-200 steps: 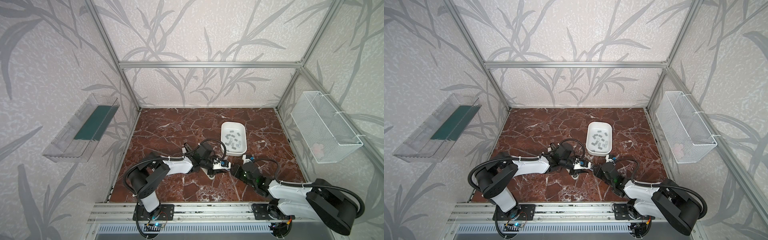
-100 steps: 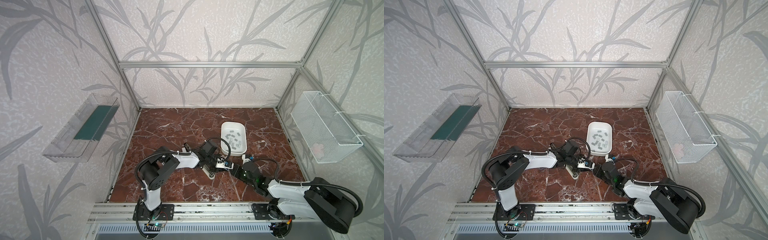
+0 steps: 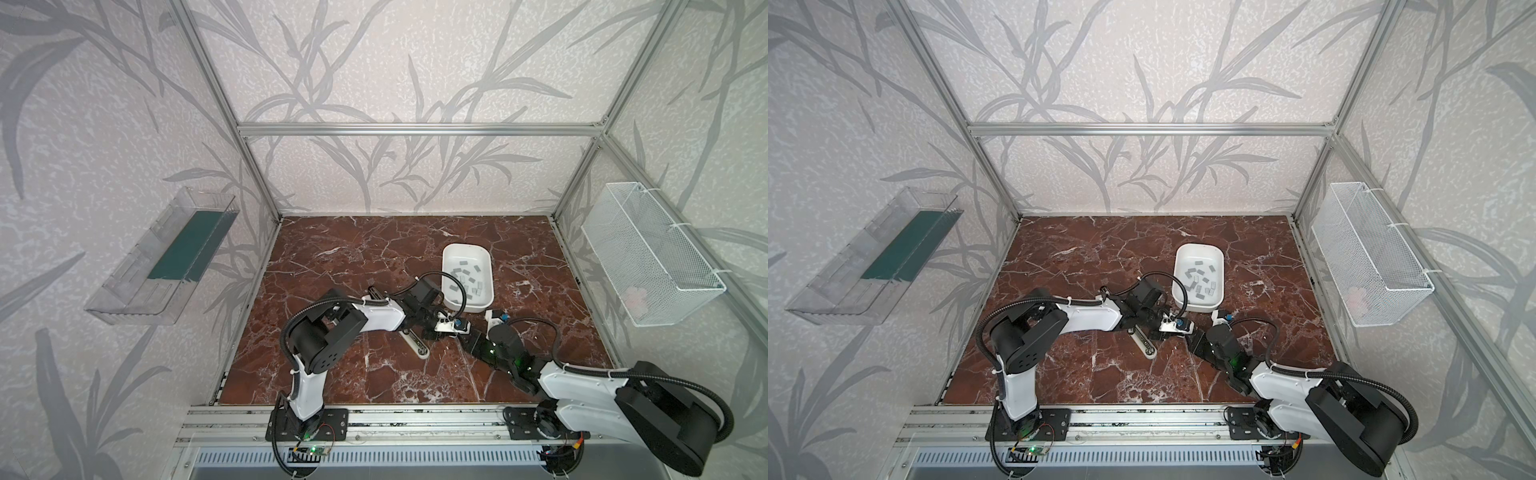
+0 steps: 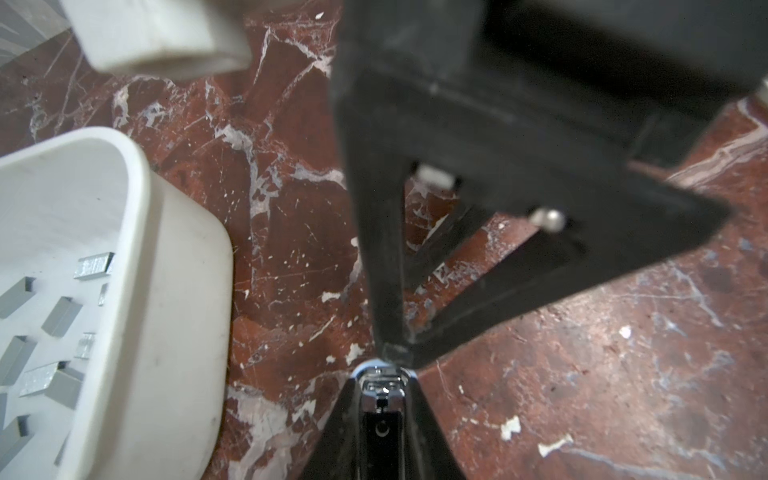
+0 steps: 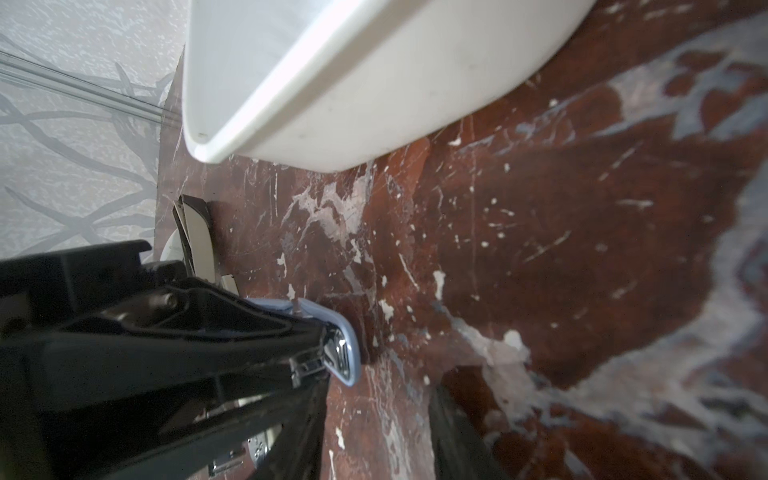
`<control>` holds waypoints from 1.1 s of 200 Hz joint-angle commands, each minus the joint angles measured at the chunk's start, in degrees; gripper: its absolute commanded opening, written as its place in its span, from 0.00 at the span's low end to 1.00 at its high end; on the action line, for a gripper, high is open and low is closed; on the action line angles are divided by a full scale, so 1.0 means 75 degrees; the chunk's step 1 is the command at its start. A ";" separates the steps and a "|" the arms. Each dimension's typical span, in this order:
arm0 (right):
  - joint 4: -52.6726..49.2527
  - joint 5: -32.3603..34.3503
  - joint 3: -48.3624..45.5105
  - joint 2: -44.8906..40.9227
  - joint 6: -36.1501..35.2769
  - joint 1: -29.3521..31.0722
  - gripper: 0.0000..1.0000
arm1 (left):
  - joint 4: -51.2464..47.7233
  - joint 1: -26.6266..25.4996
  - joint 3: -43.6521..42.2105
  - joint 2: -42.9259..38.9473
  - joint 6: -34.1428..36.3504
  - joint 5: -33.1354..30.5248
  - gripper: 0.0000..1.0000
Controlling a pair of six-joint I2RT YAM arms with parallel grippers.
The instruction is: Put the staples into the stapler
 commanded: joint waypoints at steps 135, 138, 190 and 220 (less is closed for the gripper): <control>-0.3072 0.0480 0.1475 -0.2736 -0.2770 0.0570 0.54 | -0.1560 0.1050 0.0929 -0.3001 -0.1729 -0.0207 0.90; -0.3097 0.0607 0.1599 -0.2681 -0.2865 0.0759 0.54 | -0.1562 0.1131 0.0957 -0.3139 -0.1950 -0.0280 0.89; -0.2922 0.0996 0.3450 -0.0546 -0.4389 0.3216 0.55 | -0.1986 0.2097 -0.0784 -0.6039 -0.6876 -0.5070 0.99; -0.2806 0.0299 0.3770 0.0576 -0.5026 0.3255 0.61 | -0.0990 0.2614 -0.3706 -0.8132 -0.8622 -0.6395 0.99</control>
